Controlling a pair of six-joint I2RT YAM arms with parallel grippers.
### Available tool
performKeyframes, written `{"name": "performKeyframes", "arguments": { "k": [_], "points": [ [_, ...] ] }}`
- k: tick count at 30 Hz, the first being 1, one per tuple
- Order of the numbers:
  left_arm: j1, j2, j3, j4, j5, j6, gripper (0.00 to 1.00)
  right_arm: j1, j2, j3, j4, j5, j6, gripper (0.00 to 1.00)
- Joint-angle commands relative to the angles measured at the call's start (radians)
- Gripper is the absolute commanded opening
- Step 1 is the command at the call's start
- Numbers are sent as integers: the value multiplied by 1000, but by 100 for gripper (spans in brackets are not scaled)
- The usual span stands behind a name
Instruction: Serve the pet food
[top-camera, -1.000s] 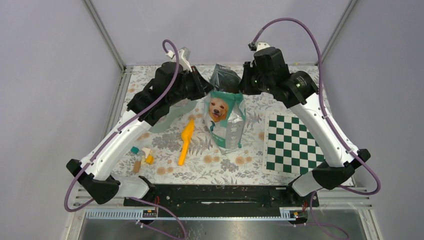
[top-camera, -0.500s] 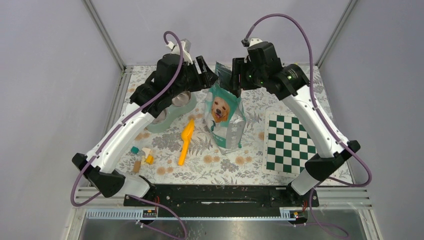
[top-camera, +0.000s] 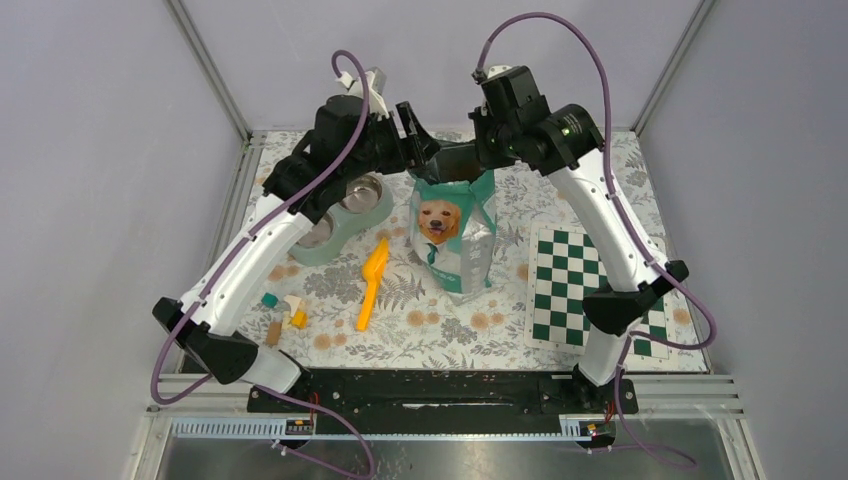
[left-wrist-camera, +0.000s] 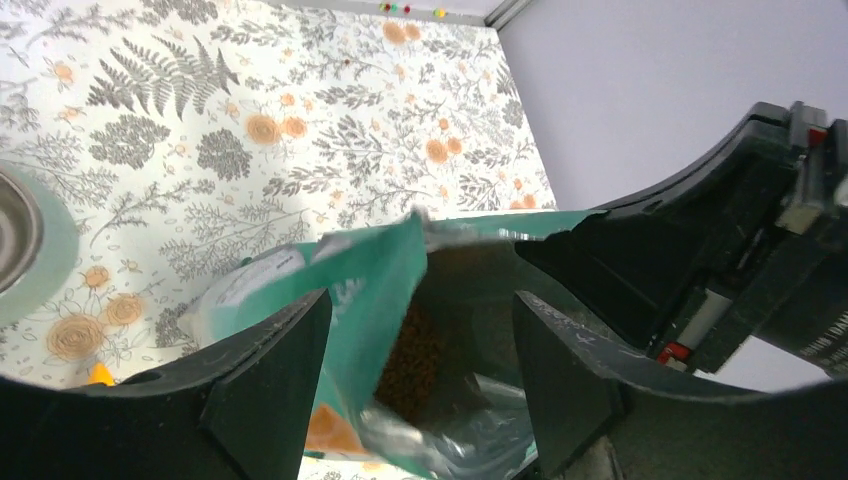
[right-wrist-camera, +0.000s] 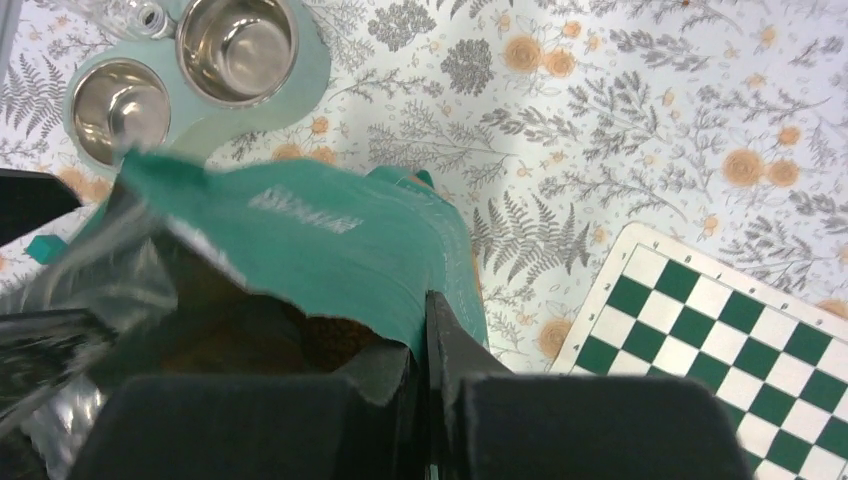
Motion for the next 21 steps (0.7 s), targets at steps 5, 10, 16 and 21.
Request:
{"name": "performKeyframes", "arguments": {
  "k": [5, 10, 16, 21],
  "points": [
    [41, -61, 69, 28, 10, 40, 68, -49, -7, 374, 256, 104, -139, 0],
    [70, -90, 34, 28, -6, 54, 70, -60, -27, 274, 340, 72, -145, 0],
    [93, -105, -23, 40, 24, 39, 72, -90, -9, 204, 330, 30, -102, 0],
    [95, -102, -34, 43, 49, 29, 72, -120, 46, 323, 268, 26, -11, 0]
  ]
}}
